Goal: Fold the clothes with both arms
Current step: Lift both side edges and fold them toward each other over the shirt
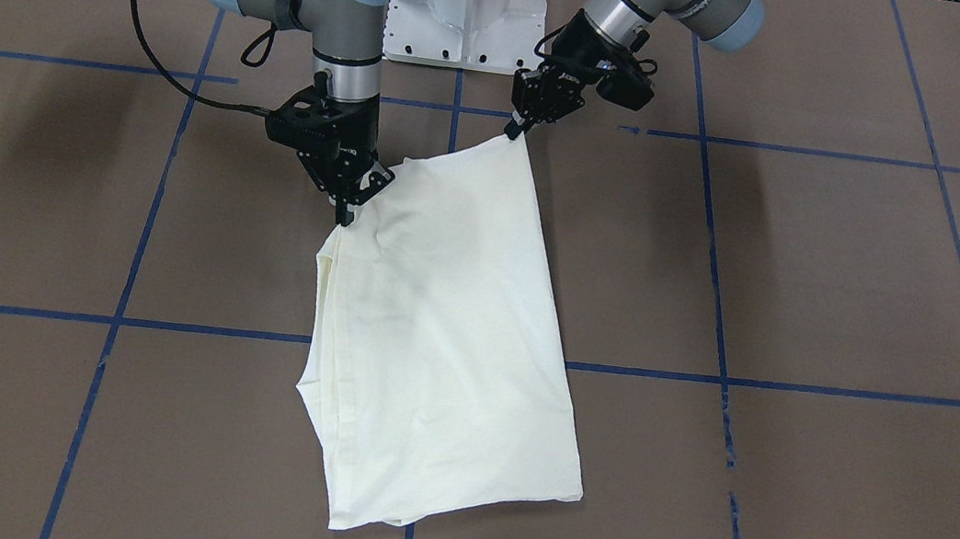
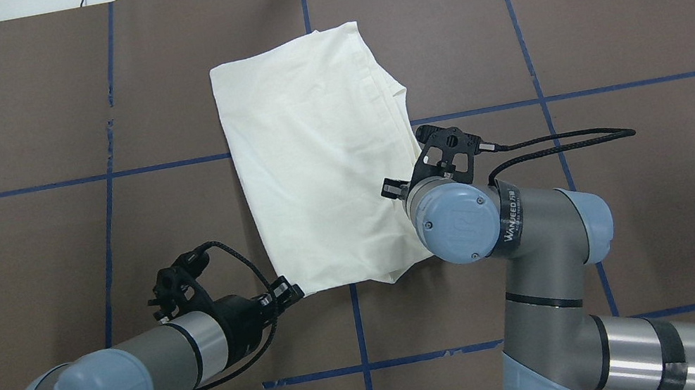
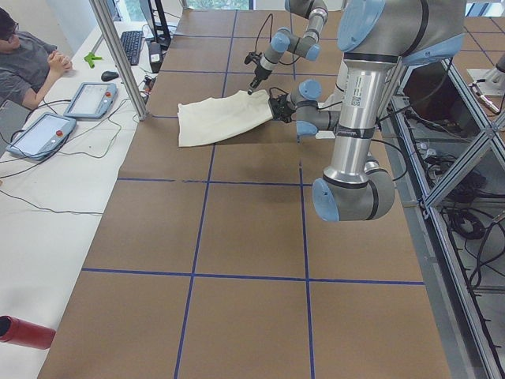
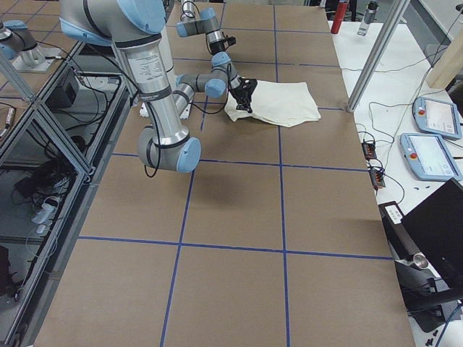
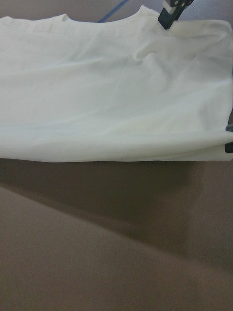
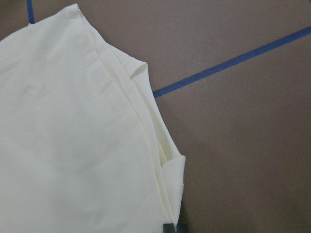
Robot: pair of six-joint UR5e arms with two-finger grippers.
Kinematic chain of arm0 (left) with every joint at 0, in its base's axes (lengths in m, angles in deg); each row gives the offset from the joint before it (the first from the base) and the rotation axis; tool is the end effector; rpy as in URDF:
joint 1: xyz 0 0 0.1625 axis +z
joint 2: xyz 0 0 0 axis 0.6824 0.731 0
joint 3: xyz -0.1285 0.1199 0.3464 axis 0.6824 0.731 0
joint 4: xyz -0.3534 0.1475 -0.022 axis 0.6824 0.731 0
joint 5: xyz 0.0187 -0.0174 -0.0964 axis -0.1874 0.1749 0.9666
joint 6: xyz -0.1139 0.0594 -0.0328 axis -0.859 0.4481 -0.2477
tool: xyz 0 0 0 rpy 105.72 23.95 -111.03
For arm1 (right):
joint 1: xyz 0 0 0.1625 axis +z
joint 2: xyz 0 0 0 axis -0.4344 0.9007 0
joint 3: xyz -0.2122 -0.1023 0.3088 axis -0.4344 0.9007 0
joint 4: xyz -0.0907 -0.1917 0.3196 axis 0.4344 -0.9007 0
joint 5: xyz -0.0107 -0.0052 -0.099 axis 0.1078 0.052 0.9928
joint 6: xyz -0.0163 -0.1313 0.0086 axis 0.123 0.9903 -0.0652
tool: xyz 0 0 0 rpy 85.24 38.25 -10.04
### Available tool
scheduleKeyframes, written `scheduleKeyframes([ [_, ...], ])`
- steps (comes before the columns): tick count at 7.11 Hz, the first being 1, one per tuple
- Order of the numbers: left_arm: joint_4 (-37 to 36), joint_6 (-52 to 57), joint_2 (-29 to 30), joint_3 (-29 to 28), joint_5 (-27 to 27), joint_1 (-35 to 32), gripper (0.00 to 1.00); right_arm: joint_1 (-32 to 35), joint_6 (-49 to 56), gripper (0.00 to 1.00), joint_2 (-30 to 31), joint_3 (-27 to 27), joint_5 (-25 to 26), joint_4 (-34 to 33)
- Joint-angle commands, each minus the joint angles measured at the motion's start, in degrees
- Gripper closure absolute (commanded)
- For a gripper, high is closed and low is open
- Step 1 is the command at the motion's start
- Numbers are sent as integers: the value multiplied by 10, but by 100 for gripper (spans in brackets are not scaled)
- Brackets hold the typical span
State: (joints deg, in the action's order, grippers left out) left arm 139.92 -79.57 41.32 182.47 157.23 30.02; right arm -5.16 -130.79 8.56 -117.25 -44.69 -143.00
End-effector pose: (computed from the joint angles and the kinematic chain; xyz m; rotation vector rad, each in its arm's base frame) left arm 0.4718 -0.2643 0.2337 0.0513 1.3989 -0.5486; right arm -0.5049 -0.3622 0.2544 0.2959 -0.8336 0.5614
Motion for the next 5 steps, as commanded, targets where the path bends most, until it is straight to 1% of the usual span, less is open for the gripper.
scheduleKeyframes([
  [1, -139, -5, -11, 138, 8, 1, 100, -40, -7, 100, 4, -177, -9, -171],
  [2, -215, -10, -8, 199, 8, 3, 100, -57, -9, 100, 4, -231, -10, -221],
  [3, -278, -9, 1, 240, 18, 7, 100, -62, -10, 100, 5, -232, -10, -230],
  [4, -294, -2, 21, 230, 34, 7, 100, -64, -11, 100, 8, -210, -8, -228],
  [5, -294, 2, 28, 213, 35, 0, 100, -62, -8, 100, 6, -189, -7, -223],
])
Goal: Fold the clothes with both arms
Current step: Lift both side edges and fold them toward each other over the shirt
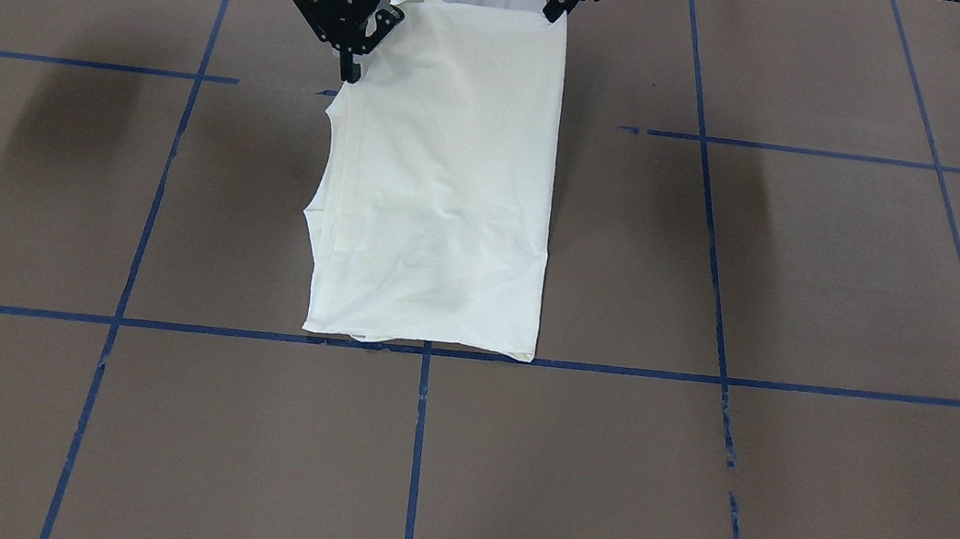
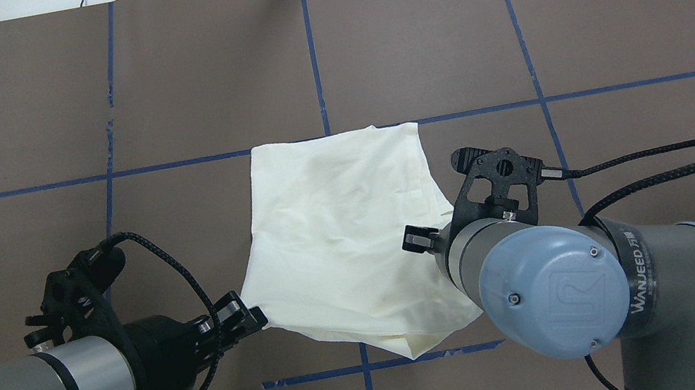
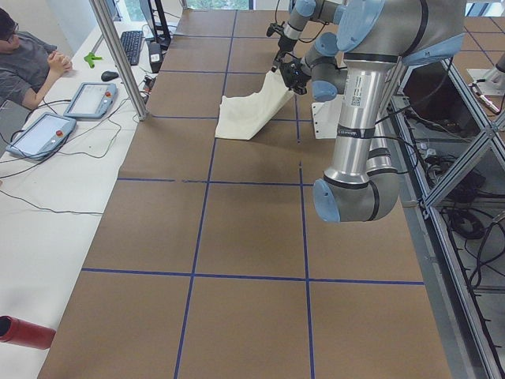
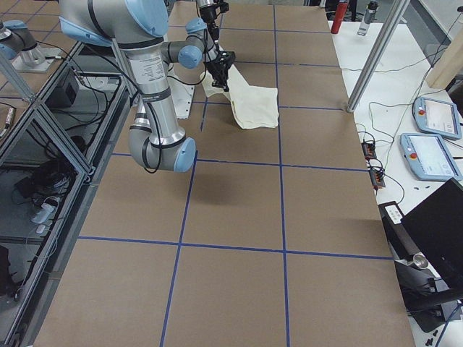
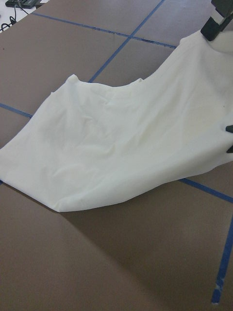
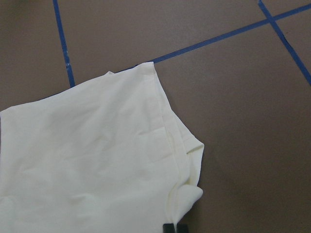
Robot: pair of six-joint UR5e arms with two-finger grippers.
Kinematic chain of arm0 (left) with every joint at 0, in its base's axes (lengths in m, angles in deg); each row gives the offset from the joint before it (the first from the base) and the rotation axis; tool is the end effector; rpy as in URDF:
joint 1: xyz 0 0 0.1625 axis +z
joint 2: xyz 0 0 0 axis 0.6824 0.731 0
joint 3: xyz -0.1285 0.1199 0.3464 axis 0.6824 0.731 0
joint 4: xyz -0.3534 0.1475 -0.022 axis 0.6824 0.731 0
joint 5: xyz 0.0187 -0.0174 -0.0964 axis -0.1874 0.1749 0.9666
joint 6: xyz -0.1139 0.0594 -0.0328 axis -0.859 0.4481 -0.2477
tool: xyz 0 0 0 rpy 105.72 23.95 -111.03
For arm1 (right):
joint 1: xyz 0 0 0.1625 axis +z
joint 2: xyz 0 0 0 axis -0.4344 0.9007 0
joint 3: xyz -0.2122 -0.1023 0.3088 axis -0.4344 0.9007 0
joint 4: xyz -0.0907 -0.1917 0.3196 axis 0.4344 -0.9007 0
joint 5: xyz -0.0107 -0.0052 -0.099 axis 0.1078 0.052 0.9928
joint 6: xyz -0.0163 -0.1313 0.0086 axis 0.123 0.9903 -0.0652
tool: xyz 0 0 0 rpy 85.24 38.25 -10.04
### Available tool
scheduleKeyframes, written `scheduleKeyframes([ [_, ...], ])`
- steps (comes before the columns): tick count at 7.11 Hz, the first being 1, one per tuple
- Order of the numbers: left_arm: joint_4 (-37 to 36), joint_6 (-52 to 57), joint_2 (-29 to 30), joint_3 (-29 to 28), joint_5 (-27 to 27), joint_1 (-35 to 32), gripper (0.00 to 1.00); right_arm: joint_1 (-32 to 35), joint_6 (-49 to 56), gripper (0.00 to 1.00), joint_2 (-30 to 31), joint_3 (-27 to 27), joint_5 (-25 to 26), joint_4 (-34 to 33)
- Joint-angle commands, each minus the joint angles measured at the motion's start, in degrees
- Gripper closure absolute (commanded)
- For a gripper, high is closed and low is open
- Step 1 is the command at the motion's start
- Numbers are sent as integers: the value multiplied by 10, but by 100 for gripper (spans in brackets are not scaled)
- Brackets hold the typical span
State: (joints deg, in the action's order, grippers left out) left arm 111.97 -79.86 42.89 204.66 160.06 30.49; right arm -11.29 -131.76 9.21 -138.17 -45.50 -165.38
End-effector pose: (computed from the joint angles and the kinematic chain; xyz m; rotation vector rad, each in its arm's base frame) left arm 0.3767 -0.2321 0.1513 0.0055 1.3221 -0.5187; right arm -0.4354 -0.2772 0.1923 0.2287 -0.8107 0.4699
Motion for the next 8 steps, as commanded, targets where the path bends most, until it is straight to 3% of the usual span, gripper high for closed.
scheduleKeyframes([
  [1, -26, 43, 41, -25, 7, -33, 100, 17, 6, 100, -2, 26, -1, 0],
  [2, -49, 72, 64, -46, 9, -64, 100, 27, 5, 100, -8, 52, -1, 5],
  [4, -48, 109, 97, -125, 10, -105, 100, 49, 7, 100, -9, 161, 0, 125],
  [5, -47, 120, 112, -158, 10, -119, 100, 62, 10, 100, -9, 189, -1, 150],
  [8, -42, 136, 153, -246, 8, -150, 100, 82, 19, 100, -52, 275, -1, 163],
])
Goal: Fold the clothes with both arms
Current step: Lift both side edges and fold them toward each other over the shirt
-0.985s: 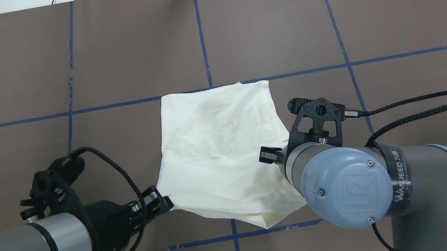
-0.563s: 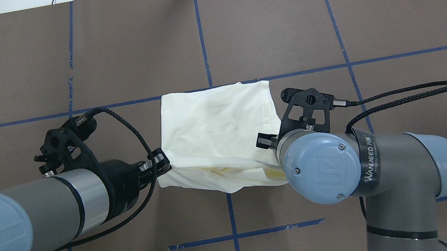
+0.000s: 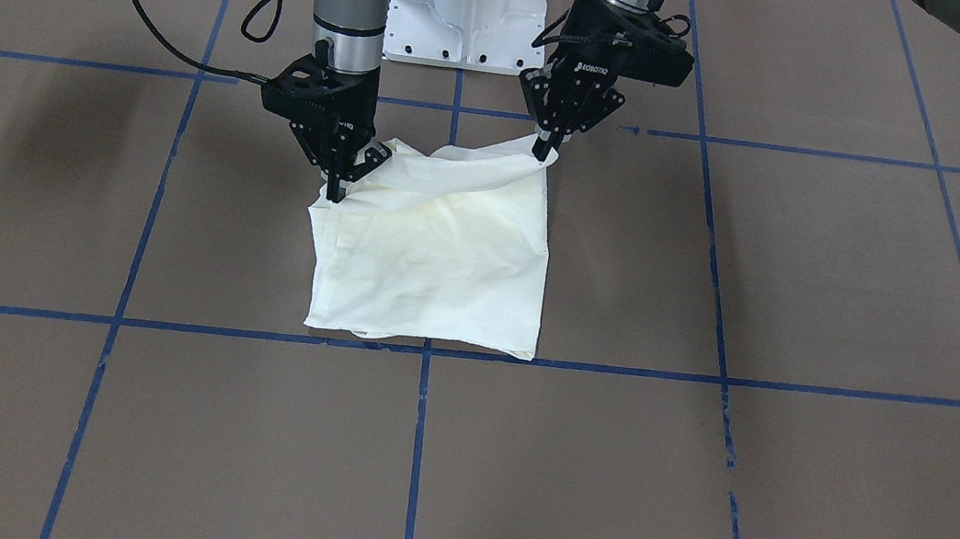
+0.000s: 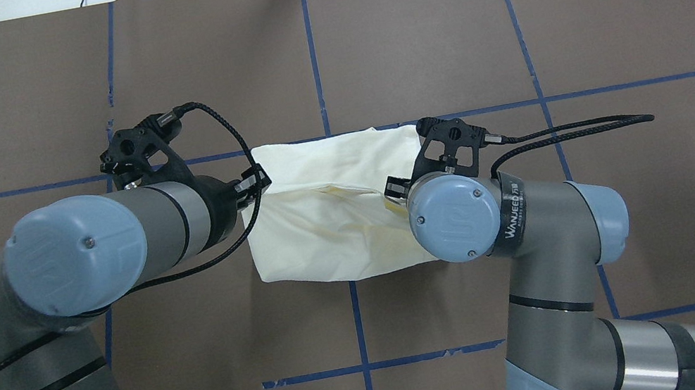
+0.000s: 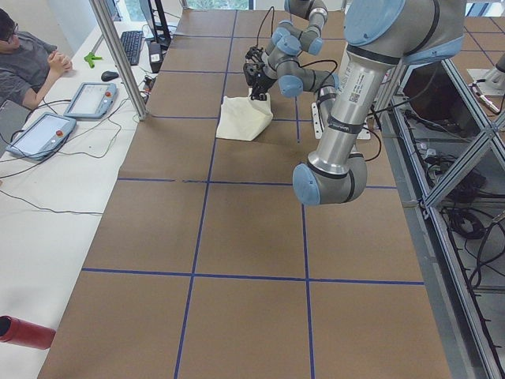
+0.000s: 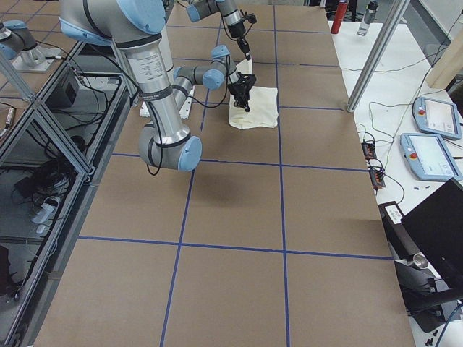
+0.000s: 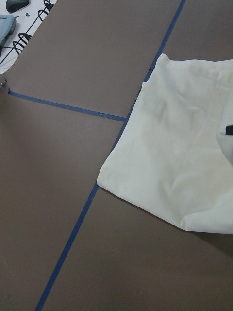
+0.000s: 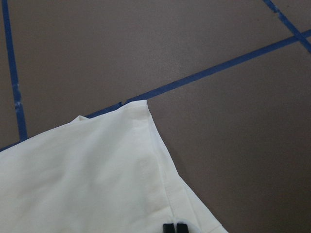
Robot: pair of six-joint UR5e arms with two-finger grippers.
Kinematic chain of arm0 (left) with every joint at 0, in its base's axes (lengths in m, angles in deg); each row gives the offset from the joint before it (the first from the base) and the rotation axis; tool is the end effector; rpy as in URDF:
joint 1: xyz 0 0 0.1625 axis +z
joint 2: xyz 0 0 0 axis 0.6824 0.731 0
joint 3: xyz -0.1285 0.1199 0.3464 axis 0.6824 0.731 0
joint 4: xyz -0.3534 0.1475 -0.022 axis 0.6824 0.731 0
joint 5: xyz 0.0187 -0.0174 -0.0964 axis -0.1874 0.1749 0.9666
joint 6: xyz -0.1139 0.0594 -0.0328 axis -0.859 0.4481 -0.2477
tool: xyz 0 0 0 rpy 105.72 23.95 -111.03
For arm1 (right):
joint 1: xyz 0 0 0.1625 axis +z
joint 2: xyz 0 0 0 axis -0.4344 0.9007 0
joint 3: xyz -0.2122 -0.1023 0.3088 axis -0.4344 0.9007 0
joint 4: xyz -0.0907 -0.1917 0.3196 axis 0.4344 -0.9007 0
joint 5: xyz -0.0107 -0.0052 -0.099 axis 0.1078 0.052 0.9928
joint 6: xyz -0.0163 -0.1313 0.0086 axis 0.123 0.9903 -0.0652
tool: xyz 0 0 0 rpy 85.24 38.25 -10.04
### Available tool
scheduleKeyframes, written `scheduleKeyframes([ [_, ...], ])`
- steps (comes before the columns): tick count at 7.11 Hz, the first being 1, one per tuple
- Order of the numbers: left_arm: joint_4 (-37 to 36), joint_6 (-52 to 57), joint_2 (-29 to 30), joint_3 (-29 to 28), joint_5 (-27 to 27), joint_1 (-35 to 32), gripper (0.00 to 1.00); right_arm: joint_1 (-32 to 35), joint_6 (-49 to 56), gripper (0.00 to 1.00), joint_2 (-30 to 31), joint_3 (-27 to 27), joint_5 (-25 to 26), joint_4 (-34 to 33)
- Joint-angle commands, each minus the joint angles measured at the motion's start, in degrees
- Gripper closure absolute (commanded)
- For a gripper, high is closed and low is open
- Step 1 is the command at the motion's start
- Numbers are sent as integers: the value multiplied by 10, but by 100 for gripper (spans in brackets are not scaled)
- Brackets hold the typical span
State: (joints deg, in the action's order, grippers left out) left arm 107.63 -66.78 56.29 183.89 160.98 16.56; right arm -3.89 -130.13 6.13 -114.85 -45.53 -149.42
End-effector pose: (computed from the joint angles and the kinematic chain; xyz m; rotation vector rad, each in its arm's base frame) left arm 0.4299 -0.3734 0.1718 0.2658 1.0833 -0.5380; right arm -0.5088 -0.3761 0.2645 0.2851 -0.7184 0.5620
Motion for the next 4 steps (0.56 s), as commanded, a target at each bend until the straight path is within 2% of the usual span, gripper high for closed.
scheduleKeyframes([
  [1, 9, 13, 28, -61, -2, -15, 100, 17, 3, 100, -27, 67, 0, 20],
  [3, 49, 14, 30, -104, -2, -24, 100, 30, 19, 100, -27, 109, 1, 63],
  [4, 53, 20, 30, -108, -2, -27, 100, 35, 33, 87, -27, 110, 0, 67],
])
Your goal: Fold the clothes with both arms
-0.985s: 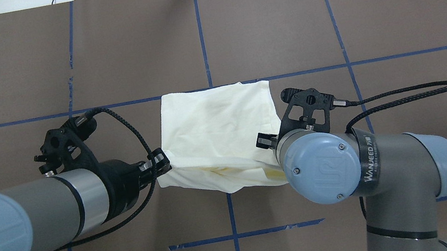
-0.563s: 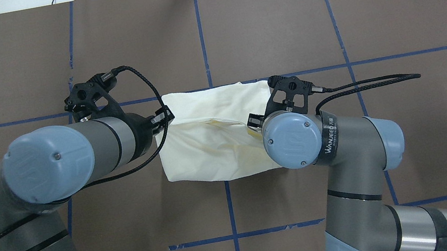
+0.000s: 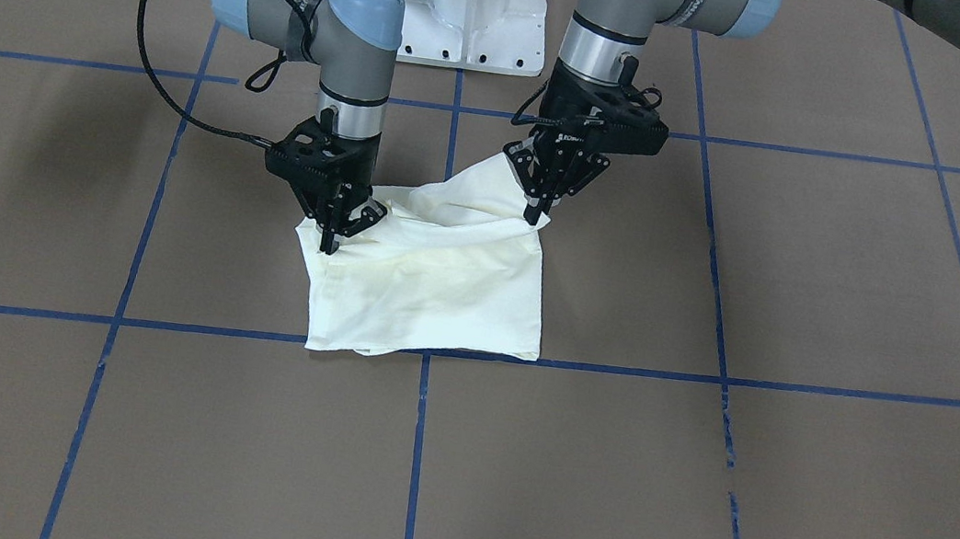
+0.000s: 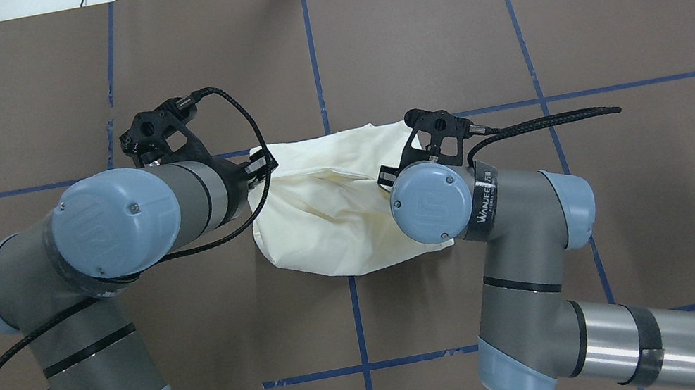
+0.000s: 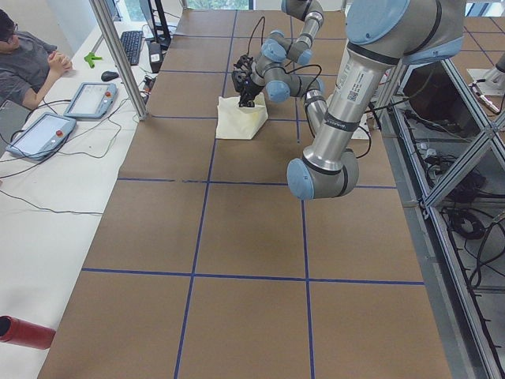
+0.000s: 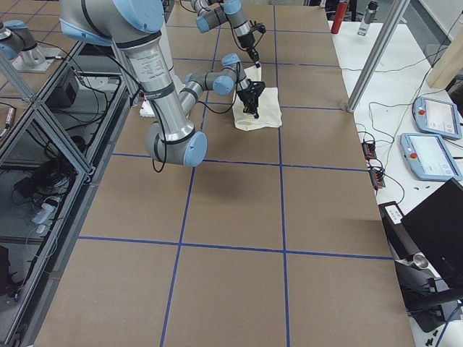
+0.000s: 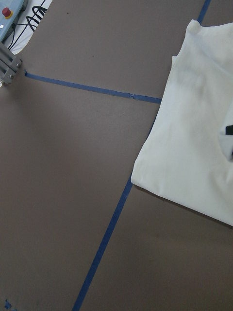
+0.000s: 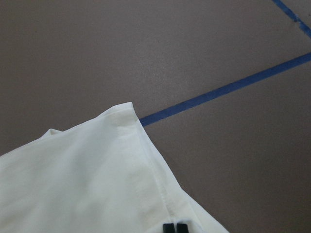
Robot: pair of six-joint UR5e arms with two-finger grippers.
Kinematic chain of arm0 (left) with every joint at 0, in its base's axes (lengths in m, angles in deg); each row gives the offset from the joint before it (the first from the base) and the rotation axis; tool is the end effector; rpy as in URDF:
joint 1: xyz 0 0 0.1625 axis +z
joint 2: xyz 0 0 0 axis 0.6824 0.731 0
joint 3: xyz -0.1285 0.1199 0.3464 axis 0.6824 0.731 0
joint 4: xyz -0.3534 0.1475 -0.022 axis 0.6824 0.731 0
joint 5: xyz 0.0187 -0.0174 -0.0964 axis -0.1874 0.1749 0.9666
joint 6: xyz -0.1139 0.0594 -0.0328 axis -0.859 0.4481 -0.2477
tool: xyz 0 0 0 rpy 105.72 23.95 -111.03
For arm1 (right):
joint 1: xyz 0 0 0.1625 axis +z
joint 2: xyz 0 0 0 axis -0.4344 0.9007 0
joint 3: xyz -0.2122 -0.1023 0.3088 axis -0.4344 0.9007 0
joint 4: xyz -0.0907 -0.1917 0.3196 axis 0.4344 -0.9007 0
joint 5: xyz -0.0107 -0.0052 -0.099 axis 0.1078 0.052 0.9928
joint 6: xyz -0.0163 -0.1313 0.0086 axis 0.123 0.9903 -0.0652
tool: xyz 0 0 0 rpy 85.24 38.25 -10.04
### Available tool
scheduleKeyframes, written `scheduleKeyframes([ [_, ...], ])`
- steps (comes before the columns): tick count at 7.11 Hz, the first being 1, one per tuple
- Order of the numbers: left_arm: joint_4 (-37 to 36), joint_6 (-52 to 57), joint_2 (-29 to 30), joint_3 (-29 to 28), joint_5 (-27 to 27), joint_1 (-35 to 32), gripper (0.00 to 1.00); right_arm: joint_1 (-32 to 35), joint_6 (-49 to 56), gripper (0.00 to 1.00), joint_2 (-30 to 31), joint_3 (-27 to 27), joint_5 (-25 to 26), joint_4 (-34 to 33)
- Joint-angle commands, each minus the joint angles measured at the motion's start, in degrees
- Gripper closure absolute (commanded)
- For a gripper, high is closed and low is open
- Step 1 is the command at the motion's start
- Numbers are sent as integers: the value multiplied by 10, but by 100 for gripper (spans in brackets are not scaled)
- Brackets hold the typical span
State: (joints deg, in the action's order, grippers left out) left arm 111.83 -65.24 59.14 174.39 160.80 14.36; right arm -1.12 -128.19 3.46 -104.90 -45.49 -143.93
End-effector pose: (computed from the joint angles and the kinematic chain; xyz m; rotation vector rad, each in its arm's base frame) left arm 0.4599 -0.4145 0.1938 0.2953 1.0316 -0.5530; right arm -0.5310 -0.4191 0.2935 0.3108 -0.6751 0.5749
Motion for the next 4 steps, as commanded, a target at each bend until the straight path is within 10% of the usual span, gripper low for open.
scheduleKeyframes([
  [1, 11, 8, 1, -16, 0, -9, 100, 9, 44, 1, -2, 14, 0, 14],
  [4, 14, 13, 2, -40, -1, -14, 100, 95, 156, 0, -31, -48, -136, 7],
])
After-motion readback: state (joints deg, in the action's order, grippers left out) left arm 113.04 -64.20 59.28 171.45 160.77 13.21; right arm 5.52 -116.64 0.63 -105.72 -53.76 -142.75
